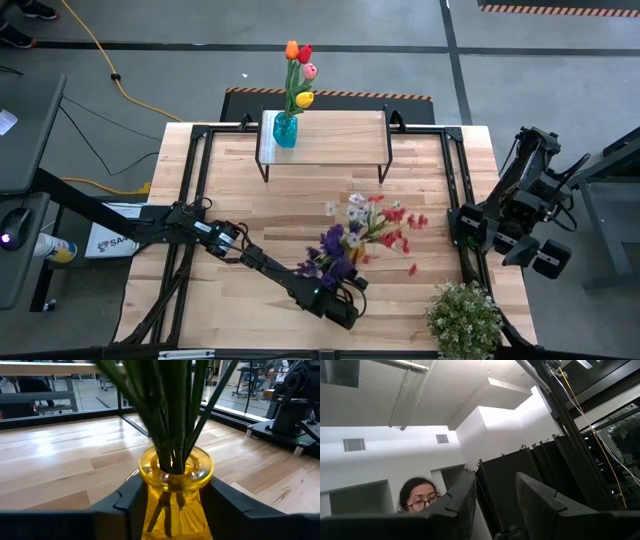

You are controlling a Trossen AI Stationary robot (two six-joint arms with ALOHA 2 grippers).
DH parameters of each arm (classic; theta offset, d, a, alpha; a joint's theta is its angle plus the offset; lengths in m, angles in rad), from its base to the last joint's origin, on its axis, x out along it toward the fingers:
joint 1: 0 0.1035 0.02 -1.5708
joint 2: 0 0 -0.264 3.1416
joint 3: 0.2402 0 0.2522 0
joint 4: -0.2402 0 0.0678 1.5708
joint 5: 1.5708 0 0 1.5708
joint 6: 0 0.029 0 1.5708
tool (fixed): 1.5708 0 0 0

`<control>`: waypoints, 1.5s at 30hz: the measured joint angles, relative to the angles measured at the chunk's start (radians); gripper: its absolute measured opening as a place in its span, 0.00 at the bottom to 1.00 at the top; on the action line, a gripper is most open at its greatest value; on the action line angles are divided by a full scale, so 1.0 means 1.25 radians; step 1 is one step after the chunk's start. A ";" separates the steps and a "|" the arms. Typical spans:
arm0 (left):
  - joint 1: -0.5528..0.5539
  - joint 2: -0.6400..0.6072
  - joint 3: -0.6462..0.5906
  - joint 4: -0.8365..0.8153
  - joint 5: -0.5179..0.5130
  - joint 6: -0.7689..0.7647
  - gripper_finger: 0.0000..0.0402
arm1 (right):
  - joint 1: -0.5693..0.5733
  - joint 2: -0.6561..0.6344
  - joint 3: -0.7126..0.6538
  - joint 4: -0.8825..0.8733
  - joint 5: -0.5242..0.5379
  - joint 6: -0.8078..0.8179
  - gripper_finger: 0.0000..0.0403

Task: Pick and place flowers into a vace then onto a shelf
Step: Put the yellow flower vase on the shelf

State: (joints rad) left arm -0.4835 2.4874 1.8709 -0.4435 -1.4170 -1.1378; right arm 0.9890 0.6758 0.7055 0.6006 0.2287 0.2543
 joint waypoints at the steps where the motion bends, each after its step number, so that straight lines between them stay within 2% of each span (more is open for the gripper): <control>1: 0.000 0.000 0.000 0.000 0.000 0.000 0.49 | 0.000 0.000 0.000 0.000 0.000 0.000 0.32; 7: 0.000 0.000 0.000 -0.001 -0.003 0.000 0.39 | 0.000 0.000 0.000 0.000 -0.002 0.000 0.32; 10: 0.000 0.000 -0.001 0.000 -0.004 -0.001 0.38 | 0.000 0.000 0.000 0.000 -0.004 0.011 0.32; 22: 0.000 0.000 -0.001 0.001 -0.003 0.003 0.51 | 0.000 0.000 0.000 -0.001 -0.015 0.015 0.32; 30: 0.000 0.001 -0.001 0.000 -0.008 -0.079 0.59 | 0.000 0.000 0.000 -0.001 -0.015 0.015 0.32; 45: 0.001 0.001 -0.001 0.000 -0.007 -0.056 0.73 | 0.000 0.000 0.000 -0.005 -0.015 0.015 0.32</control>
State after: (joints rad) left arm -0.4824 2.4882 1.8702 -0.4436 -1.4260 -1.2082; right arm 0.9894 0.6754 0.7055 0.5938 0.2100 0.2726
